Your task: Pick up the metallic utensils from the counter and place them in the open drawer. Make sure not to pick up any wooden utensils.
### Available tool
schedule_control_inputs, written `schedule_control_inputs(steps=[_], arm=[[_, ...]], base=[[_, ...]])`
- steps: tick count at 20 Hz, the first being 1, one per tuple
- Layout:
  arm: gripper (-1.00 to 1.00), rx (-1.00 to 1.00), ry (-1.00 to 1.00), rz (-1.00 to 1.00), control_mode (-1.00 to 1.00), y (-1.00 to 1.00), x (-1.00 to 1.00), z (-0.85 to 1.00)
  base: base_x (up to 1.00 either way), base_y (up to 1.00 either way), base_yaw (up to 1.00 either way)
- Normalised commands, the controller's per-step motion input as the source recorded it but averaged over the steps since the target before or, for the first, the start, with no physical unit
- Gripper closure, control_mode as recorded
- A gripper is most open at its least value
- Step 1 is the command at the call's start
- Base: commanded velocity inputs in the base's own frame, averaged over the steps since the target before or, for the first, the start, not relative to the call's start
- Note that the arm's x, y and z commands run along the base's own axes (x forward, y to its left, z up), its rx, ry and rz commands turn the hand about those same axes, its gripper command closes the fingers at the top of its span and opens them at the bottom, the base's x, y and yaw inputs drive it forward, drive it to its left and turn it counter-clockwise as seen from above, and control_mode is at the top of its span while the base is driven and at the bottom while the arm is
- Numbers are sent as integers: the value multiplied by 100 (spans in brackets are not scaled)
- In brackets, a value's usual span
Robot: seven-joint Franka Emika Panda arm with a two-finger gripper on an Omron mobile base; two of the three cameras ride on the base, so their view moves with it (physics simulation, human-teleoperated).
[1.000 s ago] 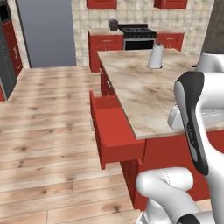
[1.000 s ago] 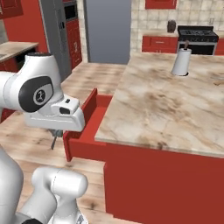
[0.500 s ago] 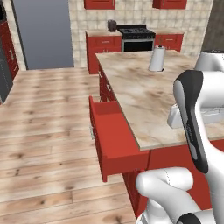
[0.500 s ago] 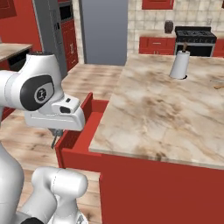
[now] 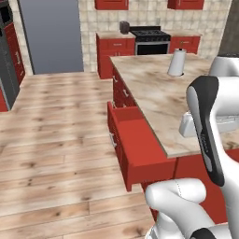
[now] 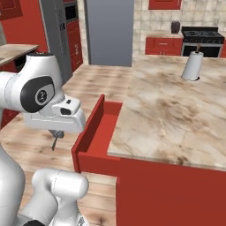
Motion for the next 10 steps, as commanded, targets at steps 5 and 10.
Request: schedule_control_inputs(steps=[5, 10], arm=[[100, 0, 0, 0, 100, 0, 0, 0], [100, 0, 0, 0, 100, 0, 0, 0]], base=[[0, 43, 0], [16, 0, -2]])
